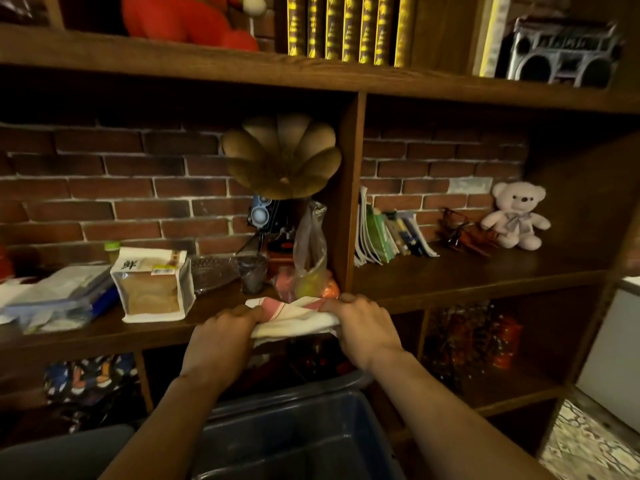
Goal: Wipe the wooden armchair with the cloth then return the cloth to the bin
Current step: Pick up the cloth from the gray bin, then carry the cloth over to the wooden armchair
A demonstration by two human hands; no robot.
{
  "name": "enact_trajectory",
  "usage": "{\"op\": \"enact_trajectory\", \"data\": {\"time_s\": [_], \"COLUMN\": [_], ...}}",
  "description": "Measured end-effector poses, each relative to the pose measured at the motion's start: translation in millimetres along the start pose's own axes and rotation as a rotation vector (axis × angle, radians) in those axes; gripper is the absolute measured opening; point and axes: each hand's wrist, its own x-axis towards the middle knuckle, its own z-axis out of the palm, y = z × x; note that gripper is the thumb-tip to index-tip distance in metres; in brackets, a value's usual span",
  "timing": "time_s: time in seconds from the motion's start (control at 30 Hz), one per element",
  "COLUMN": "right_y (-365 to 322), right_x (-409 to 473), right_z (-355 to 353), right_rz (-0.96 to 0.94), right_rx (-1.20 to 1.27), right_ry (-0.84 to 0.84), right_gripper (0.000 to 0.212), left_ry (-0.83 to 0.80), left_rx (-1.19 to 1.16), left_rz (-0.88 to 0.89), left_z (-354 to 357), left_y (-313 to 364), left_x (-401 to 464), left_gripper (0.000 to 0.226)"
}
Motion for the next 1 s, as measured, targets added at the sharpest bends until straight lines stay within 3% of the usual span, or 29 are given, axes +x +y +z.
{"op": "enact_trajectory", "data": {"time_s": [0.27,0.5,0.73,1.0], "right_y": [10.8,58.4,142.1,258.3], "right_x": [-23.3,-78.5,-153.4,-265.2], "right_z": [-20.6,-33.8,-59.7,-126.9], "right_rz": [0.099,0.281,0.451,0.640], "right_rx": [-0.077,-0.115,-0.205,-0.301], "right_ry": [0.013,-0.027,0.050,0.116], "right_gripper": [0.057,0.057,0.058,0.049], "left_ry": [0.057,0.029,0.022,0.056], "left_rx": [-0.077,-0.181,-0.220,-0.291], "left_rz": [0.104,0.246,0.433,0.649], "left_z": [-4.8,18.2,32.0,34.8], "left_y": [21.0,87.3,202.2,388.4], "left_x": [9.4,22.5,33.7,48.1], "left_gripper": [0.038,0.034,0.037,0.039]}}
